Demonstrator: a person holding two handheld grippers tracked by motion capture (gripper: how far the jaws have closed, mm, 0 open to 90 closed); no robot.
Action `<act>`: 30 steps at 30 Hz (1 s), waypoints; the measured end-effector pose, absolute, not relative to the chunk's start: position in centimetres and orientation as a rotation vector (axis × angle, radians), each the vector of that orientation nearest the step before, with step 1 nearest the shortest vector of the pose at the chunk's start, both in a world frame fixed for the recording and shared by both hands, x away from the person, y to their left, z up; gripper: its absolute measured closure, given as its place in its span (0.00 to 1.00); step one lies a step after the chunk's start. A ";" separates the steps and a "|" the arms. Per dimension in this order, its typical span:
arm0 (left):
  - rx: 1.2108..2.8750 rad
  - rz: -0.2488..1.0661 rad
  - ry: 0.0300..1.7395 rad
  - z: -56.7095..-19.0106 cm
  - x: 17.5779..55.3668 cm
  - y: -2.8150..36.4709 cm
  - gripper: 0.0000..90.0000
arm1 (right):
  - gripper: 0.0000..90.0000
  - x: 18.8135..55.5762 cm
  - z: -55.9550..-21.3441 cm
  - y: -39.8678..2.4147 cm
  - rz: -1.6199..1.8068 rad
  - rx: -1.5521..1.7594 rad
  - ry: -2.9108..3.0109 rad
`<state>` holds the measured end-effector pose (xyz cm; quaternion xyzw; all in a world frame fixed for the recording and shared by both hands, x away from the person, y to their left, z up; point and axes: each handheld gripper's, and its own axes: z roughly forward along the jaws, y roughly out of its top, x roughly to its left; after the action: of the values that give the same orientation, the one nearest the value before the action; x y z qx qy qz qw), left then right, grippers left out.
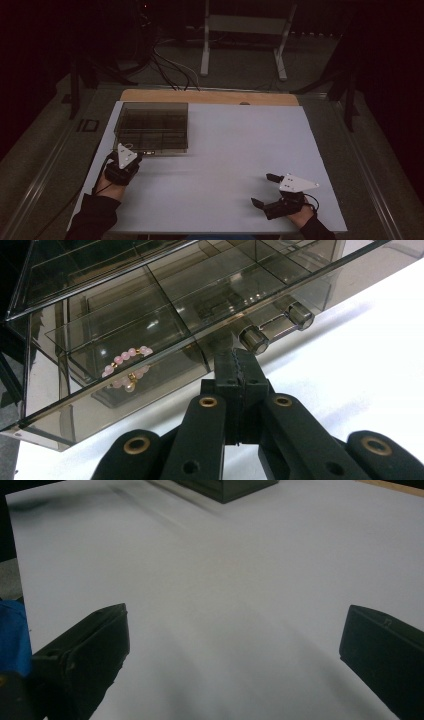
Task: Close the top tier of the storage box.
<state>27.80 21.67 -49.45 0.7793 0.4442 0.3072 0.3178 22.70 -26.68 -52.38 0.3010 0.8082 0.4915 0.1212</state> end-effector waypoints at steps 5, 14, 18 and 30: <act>2.049 0.801 1.168 -49.4 28.1 21.5 1.00 | 0.00 22.7 -52.4 -26.7 1.436 0.879 2.359; 2.051 0.810 1.167 -49.1 28.6 21.7 1.00 | 0.00 22.7 -52.4 -26.7 1.438 0.878 2.360; 2.053 0.813 1.167 -49.1 28.9 21.6 1.00 | 0.00 22.7 -52.4 -26.7 1.437 0.880 2.359; 2.057 0.807 1.171 -49.1 29.2 21.7 1.00 | 0.00 22.7 -52.4 -26.7 1.436 0.878 2.359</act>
<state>29.17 21.74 -49.14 0.7807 0.4445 0.3064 0.3148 22.72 -26.71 -52.38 0.3008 0.8079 0.4920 0.1215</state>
